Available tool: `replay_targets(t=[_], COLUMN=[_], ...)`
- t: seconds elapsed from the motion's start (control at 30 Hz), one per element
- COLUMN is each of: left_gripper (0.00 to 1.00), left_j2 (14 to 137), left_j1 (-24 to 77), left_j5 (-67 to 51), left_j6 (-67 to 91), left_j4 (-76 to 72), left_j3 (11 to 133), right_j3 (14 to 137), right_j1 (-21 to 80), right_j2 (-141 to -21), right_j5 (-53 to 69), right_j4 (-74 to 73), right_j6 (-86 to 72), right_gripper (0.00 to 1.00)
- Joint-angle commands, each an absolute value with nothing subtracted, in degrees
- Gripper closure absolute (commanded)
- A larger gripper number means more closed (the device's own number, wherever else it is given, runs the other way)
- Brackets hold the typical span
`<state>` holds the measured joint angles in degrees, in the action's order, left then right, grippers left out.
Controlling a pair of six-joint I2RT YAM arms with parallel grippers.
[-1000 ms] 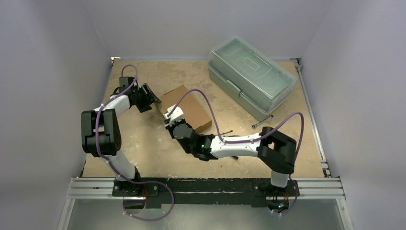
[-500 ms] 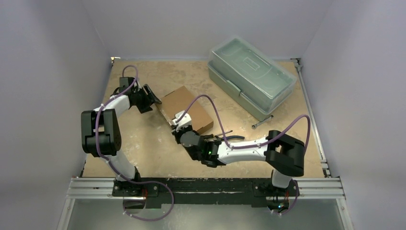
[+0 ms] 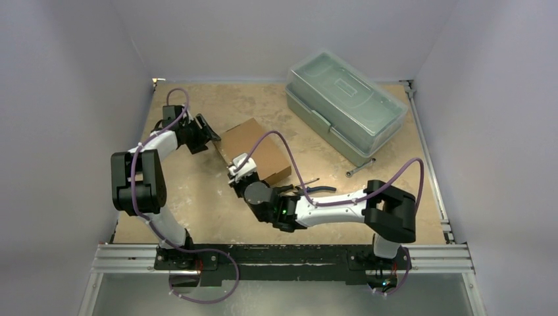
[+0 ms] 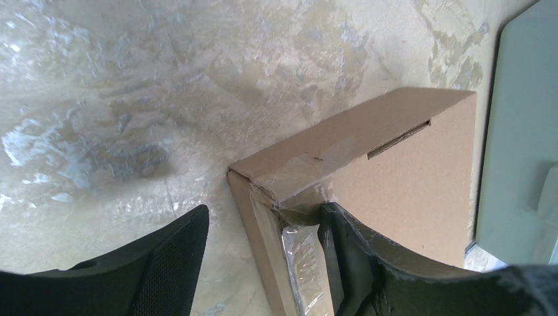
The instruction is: Unpack the express box
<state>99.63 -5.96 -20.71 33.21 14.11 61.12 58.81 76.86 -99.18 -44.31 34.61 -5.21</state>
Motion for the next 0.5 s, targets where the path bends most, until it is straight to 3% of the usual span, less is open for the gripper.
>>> replay_targets(t=[0.0,0.47], left_gripper=[0.38,0.36], left_j2=[98.55,93.50], left_j1=[-7.11,-6.95], left_j5=[-17.55,-23.33], left_j6=[30.76,29.98], left_j4=[10.94,6.24], left_j3=[59.76,55.94], right_j3=[67.60,81.84], right_j1=[77.46,69.17], right_j2=[-100.06,-108.56], right_j5=[-44.21,-35.71], right_j4=[35.98,28.30], right_j6=[2.81,0.35], right_gripper=[1.00,1.00])
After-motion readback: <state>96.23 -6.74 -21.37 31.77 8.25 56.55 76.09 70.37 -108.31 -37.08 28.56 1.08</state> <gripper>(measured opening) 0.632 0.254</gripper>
